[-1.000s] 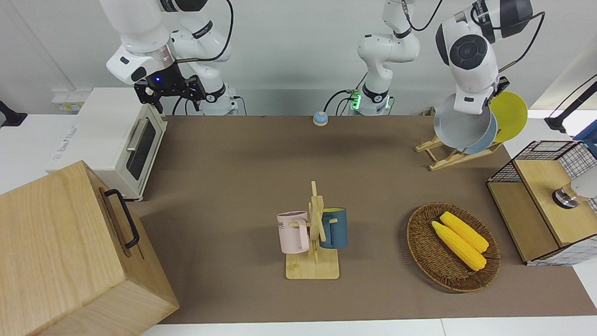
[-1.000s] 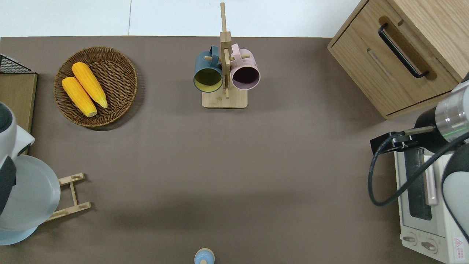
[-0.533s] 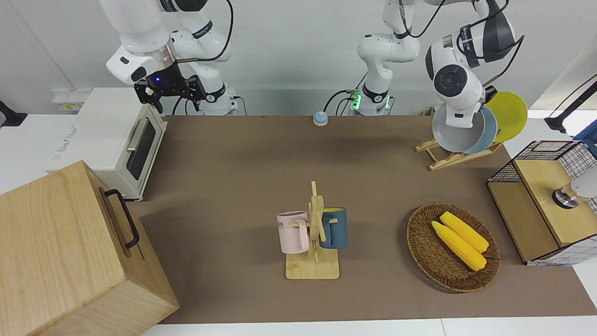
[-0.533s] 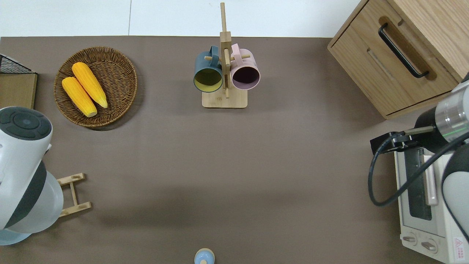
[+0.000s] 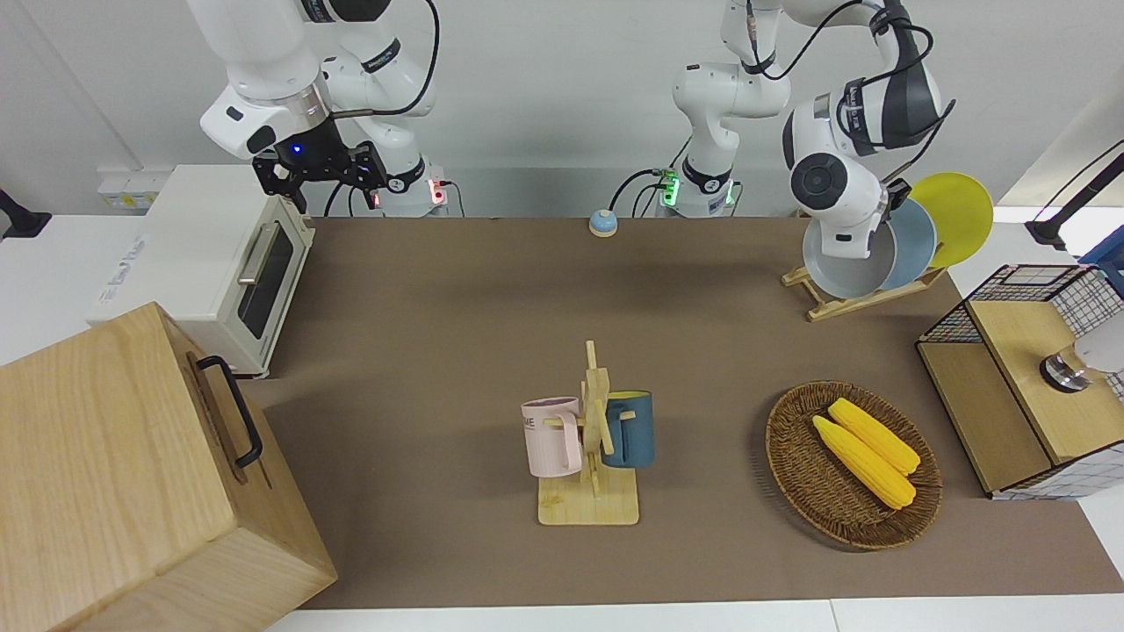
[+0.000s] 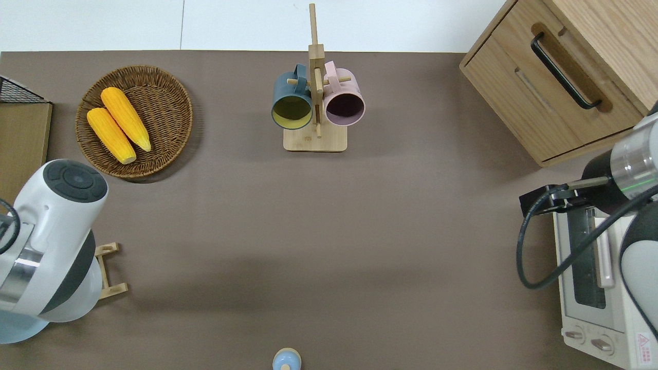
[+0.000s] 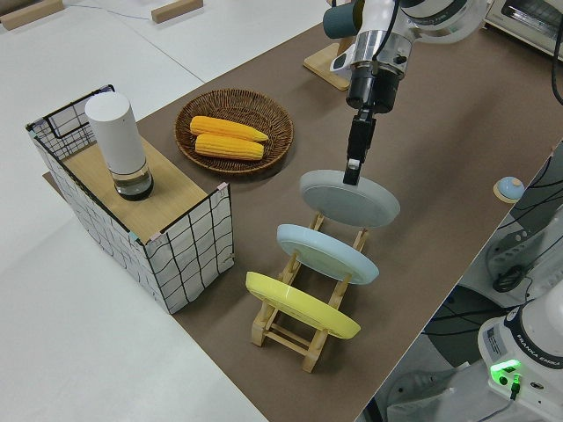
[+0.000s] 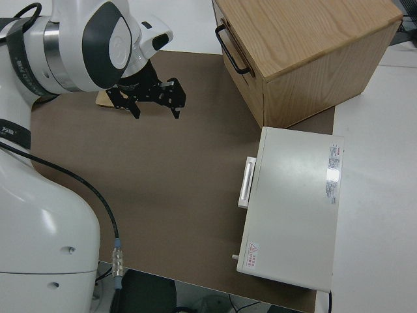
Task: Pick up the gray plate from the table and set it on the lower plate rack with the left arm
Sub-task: 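Lower the gray plate into the lower slot of the wooden rack, then open the left gripper and release the gray plate in the rack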
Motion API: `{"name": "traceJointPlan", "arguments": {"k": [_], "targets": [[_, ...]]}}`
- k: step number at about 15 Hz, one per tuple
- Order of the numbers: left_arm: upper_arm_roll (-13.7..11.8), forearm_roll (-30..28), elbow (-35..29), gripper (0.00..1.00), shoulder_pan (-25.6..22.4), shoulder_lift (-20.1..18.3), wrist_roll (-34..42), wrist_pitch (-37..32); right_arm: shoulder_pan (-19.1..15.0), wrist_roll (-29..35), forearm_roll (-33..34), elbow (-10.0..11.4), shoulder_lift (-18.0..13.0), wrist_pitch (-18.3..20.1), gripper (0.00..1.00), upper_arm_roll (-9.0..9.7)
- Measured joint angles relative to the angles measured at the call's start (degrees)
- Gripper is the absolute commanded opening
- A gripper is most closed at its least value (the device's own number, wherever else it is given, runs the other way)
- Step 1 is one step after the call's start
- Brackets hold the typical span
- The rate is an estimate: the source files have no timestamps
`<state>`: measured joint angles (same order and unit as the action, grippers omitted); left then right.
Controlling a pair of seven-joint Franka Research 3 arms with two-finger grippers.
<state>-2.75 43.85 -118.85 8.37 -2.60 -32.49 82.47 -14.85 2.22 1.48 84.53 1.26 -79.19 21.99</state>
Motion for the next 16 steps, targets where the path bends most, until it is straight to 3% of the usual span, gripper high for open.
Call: {"name": "traceJointPlan", "arguments": {"k": [14,15,16], "targets": [[0.1,1.9,-4.2,0.0,0.4,1.5,-7.1,4.4,0.0,0.0,0.0,0.0,0.0,0.0,0.983,0.0],[0.1,1.9,-4.3,0.2,0.4,1.5,-7.2,4.5,0.0,0.0,0.0,0.0,0.0,0.0,0.983,0.0],[0.1,1.9,-4.3,0.59,0.4,1.5,-7.2,4.5,0.0,0.0,0.0,0.0,0.0,0.0,0.983,0.0]]}}
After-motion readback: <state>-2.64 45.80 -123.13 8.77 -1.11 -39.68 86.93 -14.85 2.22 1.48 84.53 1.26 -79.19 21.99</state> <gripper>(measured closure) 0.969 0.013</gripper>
